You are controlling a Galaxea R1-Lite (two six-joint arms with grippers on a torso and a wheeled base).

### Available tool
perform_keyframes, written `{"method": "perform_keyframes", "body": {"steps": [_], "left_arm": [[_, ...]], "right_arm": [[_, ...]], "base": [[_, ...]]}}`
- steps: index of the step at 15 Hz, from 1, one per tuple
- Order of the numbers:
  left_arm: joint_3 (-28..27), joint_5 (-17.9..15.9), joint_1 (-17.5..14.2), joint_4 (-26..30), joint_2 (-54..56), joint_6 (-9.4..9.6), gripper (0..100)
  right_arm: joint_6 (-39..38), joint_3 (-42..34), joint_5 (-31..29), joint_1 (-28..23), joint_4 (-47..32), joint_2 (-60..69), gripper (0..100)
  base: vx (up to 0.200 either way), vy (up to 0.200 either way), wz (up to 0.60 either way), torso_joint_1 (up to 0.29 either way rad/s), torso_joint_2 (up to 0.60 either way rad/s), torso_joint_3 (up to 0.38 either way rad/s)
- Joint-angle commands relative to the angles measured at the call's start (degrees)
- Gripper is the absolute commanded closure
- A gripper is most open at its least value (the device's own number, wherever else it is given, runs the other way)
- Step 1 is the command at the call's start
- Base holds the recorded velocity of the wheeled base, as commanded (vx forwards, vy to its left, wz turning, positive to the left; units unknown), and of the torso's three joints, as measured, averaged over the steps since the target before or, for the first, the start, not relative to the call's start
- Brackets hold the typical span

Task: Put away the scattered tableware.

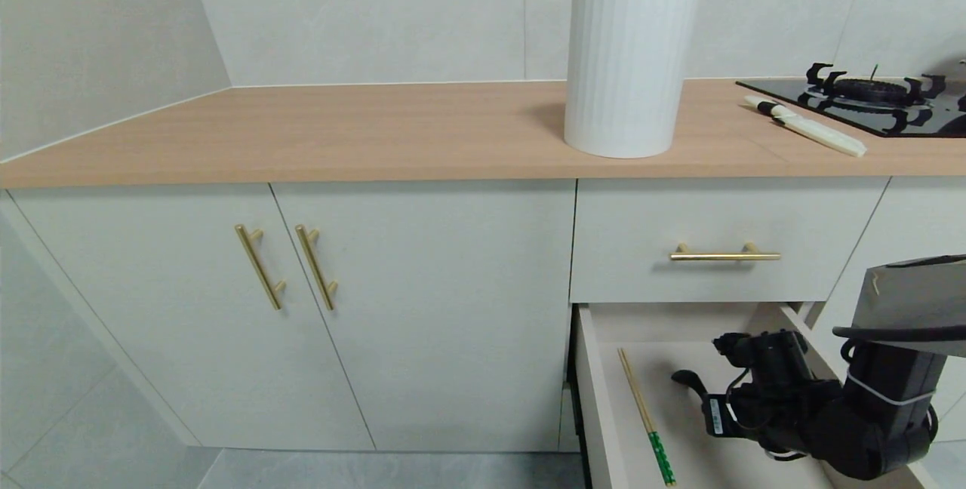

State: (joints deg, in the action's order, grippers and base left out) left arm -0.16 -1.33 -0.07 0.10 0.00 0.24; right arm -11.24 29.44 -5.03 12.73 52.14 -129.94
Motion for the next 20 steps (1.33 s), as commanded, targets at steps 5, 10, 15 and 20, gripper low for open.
{"method": "perform_keyframes", "body": {"steps": [5,10,15,20], "left_arm": [[0.0,0.0,0.0,0.0,0.0,0.02,0],[0.0,0.0,0.0,0.0,0.0,0.02,0],[0.0,0.0,0.0,0.0,0.0,0.02,0],[0.1,-0.1,0.0,0.1,0.0,0.2,0]], "right_arm": [[0.0,-0.1,-1.2,-0.1,2.4,-3.0,100],[0.1,0.0,-1.8,-0.2,3.1,-3.1,0],[0.1,-0.4,-2.3,-0.2,4.4,-1.6,0],[1.0,-2.7,-4.1,-0.2,3.1,11.7,0]], "base": [[0.0,0.0,0.0,0.0,0.0,0.0],[0.0,0.0,0.0,0.0,0.0,0.0],[0.0,0.0,0.0,0.0,0.0,0.0],[0.0,0.0,0.0,0.0,0.0,0.0]]}}
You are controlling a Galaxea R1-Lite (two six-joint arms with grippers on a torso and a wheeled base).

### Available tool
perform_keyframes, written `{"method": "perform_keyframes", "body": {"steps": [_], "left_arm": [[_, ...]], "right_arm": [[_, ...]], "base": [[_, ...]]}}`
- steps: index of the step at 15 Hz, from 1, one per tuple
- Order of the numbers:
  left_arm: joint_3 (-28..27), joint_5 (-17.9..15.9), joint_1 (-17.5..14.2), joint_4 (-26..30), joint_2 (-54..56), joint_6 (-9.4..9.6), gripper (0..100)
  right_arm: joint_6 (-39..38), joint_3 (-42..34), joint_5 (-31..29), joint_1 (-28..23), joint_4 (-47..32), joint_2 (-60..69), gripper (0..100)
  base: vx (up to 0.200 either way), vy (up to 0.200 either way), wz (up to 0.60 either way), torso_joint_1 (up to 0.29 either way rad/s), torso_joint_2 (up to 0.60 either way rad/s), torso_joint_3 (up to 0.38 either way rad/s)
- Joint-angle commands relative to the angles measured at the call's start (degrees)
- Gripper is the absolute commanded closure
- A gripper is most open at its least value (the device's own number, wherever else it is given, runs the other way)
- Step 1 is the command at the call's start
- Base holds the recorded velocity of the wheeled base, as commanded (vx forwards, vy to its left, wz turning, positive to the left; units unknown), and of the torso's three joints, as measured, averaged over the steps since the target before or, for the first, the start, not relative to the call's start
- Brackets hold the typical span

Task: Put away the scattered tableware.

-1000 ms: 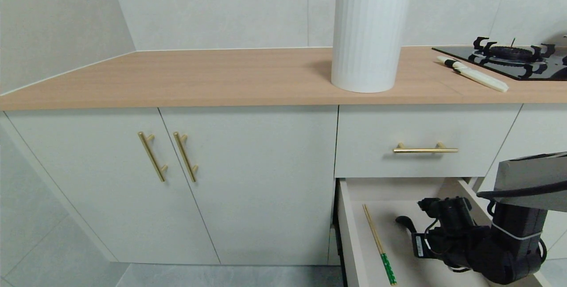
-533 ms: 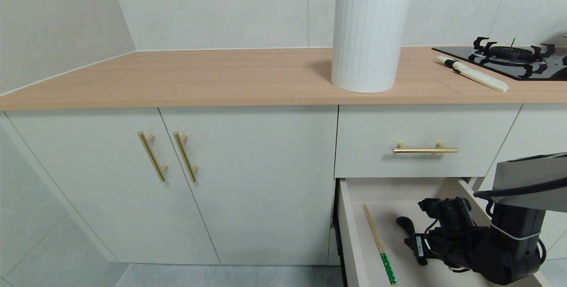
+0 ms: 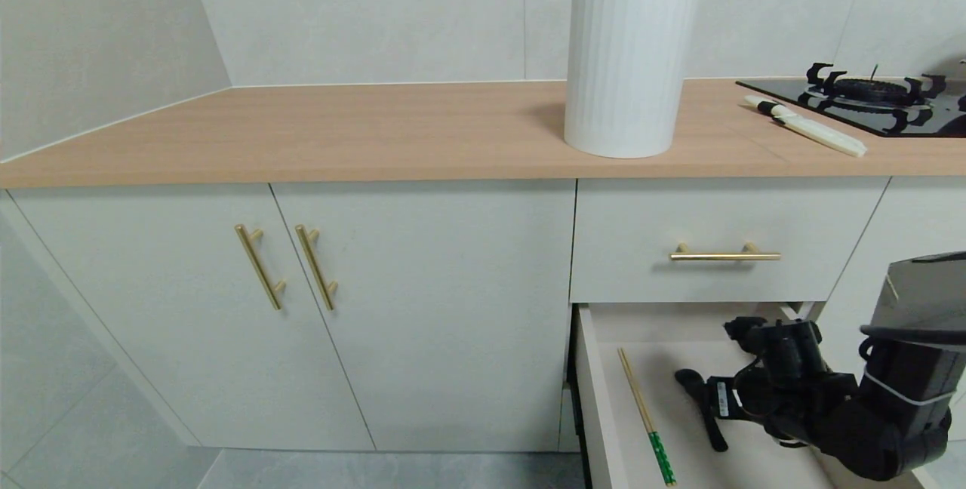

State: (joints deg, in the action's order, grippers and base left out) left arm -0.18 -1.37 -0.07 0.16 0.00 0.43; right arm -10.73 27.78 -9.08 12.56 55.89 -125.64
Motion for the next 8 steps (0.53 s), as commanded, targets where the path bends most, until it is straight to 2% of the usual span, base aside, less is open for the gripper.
{"method": "perform_keyframes", "body": {"steps": [1,3,8], "left_arm": [[0.1,0.0,0.0,0.0,0.0,-0.08,0],[0.1,0.0,0.0,0.0,0.0,0.01,0],[0.1,0.0,0.0,0.0,0.0,-0.08,0]], "right_arm": [[0.9,-1.2,0.1,0.0,-3.2,12.4,0],[0.9,-0.7,0.6,0.1,-10.6,21.4,0],[1.3,3.5,9.7,0.2,-33.8,40.4,0]], "base": [[0.0,0.0,0.0,0.0,0.0,0.0],[0.0,0.0,0.0,0.0,0.0,0.0],[0.0,0.0,0.0,0.0,0.0,0.0]]}}
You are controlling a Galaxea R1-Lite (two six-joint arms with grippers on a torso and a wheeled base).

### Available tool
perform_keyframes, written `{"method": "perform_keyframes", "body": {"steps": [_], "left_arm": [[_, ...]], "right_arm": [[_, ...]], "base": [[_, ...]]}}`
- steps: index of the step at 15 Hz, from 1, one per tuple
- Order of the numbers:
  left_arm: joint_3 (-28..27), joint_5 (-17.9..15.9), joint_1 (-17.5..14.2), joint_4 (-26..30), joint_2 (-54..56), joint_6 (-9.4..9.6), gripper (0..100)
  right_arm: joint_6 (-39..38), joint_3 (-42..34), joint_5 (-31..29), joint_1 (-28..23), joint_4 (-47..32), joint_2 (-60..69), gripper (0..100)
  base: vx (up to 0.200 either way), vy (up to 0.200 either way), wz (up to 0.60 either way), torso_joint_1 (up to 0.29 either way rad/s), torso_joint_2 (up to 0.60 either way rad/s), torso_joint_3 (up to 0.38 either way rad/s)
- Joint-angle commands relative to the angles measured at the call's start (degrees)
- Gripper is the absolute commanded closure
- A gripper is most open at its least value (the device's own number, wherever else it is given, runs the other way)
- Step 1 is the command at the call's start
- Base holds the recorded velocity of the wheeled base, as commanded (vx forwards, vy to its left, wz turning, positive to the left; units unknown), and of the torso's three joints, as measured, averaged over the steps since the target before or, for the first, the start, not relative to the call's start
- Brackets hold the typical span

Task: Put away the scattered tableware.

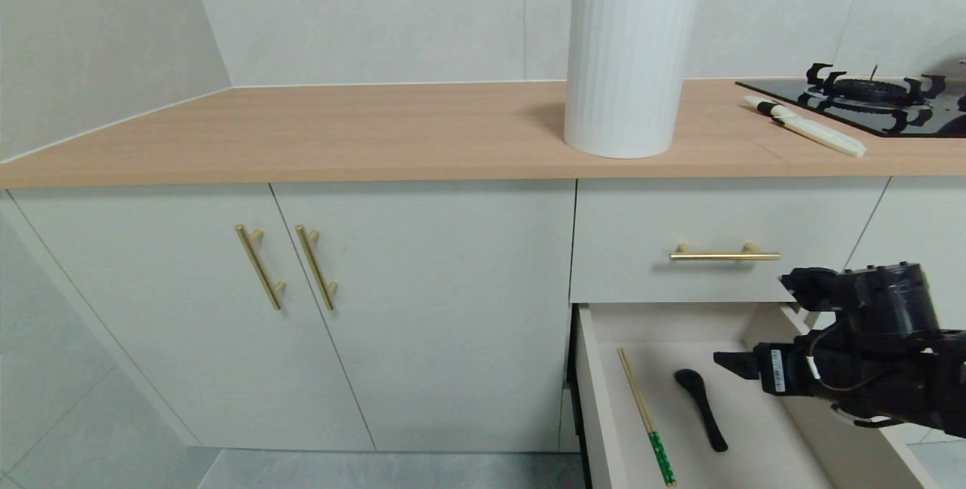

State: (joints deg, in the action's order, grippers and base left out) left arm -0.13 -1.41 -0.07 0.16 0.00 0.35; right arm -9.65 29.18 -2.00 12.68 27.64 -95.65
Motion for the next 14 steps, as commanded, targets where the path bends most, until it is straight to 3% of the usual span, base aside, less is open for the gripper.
{"method": "perform_keyframes", "body": {"steps": [1,5,14], "left_arm": [[0.0,0.0,0.0,0.0,0.0,0.0,0],[0.0,0.0,0.0,-0.1,0.0,0.0,0],[0.0,0.0,0.0,-0.1,0.0,0.0,0]], "right_arm": [[0.9,3.3,5.9,0.1,-10.7,13.6,0],[1.1,4.3,7.1,2.0,-16.1,16.0,0],[3.7,3.7,7.0,4.1,-19.2,15.9,0]], "base": [[0.0,0.0,0.0,0.0,0.0,0.0],[0.0,0.0,0.0,0.0,0.0,0.0],[-0.2,0.0,0.0,0.001,0.0,0.007]]}}
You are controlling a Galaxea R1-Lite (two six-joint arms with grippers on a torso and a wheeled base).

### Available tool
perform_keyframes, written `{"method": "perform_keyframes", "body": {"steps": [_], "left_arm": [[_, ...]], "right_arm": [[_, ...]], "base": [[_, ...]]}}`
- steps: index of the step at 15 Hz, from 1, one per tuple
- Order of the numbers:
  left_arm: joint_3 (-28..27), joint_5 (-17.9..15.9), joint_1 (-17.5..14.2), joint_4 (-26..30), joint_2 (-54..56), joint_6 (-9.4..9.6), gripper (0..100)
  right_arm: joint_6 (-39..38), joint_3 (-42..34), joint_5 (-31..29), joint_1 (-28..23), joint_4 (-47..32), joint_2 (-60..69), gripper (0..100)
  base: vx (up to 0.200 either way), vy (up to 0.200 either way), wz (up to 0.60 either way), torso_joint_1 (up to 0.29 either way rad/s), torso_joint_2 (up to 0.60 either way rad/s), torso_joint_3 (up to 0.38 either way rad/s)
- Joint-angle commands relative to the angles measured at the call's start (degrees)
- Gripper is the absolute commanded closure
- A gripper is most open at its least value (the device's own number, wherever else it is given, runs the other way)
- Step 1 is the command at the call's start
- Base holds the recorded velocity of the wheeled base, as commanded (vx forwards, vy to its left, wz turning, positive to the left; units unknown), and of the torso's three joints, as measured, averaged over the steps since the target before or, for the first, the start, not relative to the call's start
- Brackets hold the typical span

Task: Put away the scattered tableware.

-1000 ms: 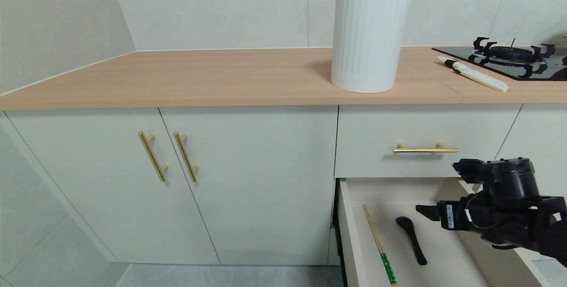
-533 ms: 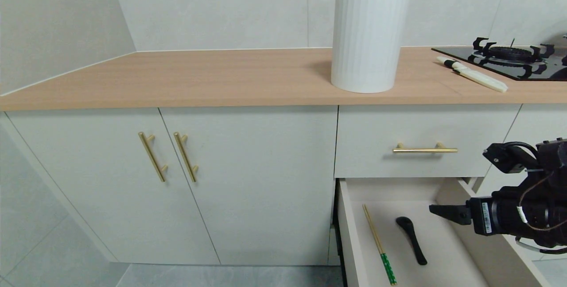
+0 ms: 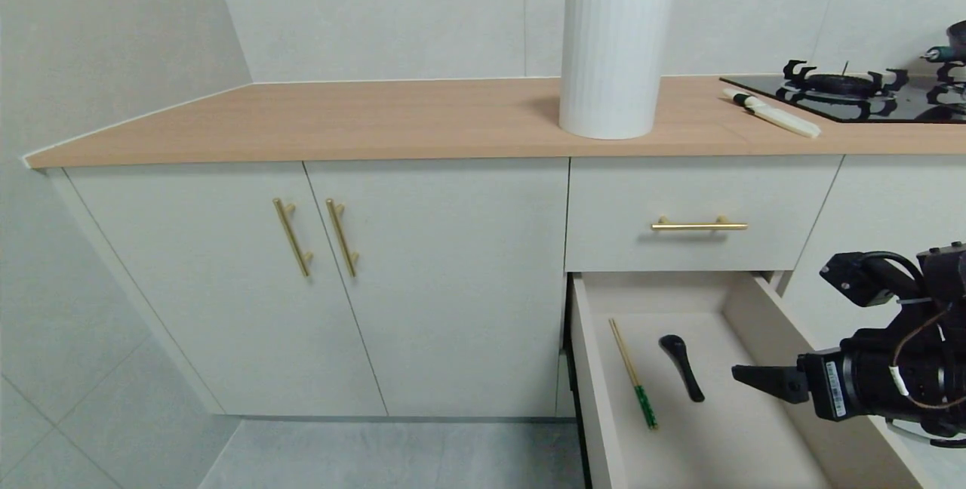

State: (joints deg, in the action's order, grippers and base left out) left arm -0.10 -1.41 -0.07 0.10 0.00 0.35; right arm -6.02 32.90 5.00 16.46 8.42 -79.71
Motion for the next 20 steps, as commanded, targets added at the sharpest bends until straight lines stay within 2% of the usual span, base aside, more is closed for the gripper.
{"method": "perform_keyframes", "body": {"steps": [1,6,9,11,14,16,20], "left_arm": [[-0.1,0.0,0.0,0.0,0.0,0.0,0],[0.0,0.0,0.0,0.0,0.0,0.0,0],[0.0,0.0,0.0,0.0,0.0,0.0,0],[-0.1,0.0,0.0,0.0,0.0,0.0,0],[0.0,0.0,0.0,0.0,0.0,0.0,0],[0.0,0.0,0.0,0.0,0.0,0.0,0],[0.0,0.0,0.0,0.0,0.0,0.0,0]], "right_arm": [[1.0,-0.3,0.0,0.3,-0.4,0.0,0],[1.8,-2.4,0.5,3.4,-1.2,0.2,0],[7.0,-4.5,0.5,6.0,-4.7,0.3,0],[15.1,-8.0,2.2,8.5,-8.7,1.4,0],[21.3,-8.6,3.8,8.8,-14.8,2.4,0],[22.9,-8.6,4.1,8.9,-17.6,2.4,0],[22.4,-7.7,3.3,8.8,-17.2,-4.0,0]], "base": [[-0.2,0.0,0.0,0.002,0.01,0.002],[-0.04,0.0,0.0,0.0,0.0,0.0],[0.0,0.0,0.0,0.0,0.0,0.0],[0.0,0.0,0.0,0.0,0.0,0.0],[0.0,0.0,0.0,0.0,0.0,0.0],[0.0,0.0,0.0,0.0,0.0,0.0],[0.0,0.0,0.0,0.0,0.0,0.0]]}}
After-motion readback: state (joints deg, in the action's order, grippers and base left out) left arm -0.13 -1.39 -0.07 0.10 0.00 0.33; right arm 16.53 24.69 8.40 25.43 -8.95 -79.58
